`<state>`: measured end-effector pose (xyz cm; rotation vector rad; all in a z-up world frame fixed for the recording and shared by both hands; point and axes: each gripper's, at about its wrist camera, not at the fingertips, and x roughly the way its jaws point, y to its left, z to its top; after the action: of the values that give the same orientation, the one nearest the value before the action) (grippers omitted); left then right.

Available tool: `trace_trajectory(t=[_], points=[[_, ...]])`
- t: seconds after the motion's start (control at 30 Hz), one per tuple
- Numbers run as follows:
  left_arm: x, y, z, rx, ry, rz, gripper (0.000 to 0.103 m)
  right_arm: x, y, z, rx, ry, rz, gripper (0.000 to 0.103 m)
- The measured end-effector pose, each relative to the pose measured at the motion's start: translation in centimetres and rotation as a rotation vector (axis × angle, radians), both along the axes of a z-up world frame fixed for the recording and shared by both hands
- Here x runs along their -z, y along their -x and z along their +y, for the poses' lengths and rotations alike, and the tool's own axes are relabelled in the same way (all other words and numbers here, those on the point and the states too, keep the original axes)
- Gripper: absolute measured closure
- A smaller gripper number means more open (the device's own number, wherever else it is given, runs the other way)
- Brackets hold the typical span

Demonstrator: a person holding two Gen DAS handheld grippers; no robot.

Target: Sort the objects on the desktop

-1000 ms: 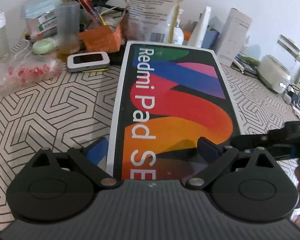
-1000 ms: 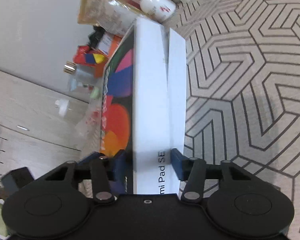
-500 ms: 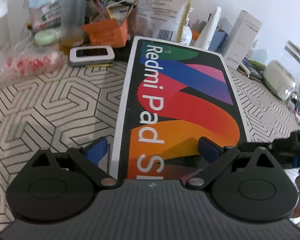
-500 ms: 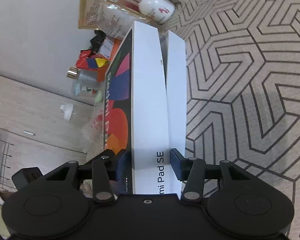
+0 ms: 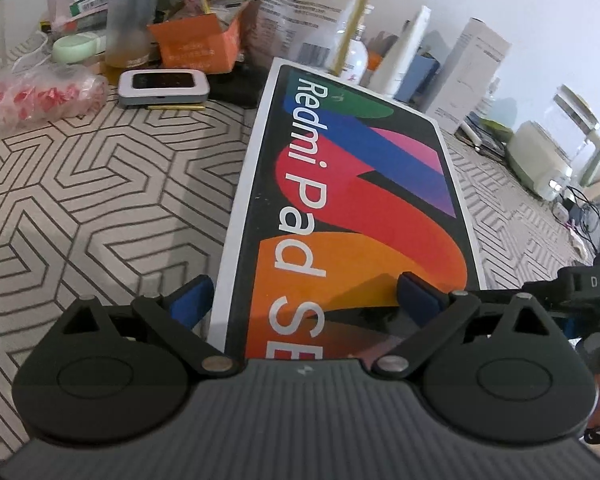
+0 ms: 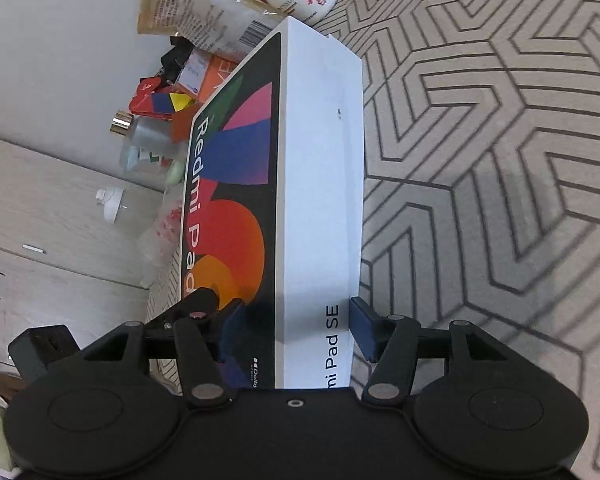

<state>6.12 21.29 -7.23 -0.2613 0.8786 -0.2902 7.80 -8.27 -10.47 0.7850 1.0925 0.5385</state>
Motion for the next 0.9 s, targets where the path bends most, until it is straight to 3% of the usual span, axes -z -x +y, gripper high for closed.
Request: trace_trajectory(t=[0.33,0.5,0.9], points=[[-1.9,-0.4,-3.5,0.034,-0.005,0.011,0.004,-0.9,1.5,-4.6,0.078,-0.055,0.033,0.04],[-2.8,-0.5,-4.1,0.038,-0.009,-0.022,0.004,-1.8,1.7,-4.9,0.089,-0.075,-0.015,0.04],[-2.3,-0.7,-4.5,0.02,-0.032,-0.006,0.004,-1.3,1.3,-5.0,0.094,-0.076,-0.004,0.04]])
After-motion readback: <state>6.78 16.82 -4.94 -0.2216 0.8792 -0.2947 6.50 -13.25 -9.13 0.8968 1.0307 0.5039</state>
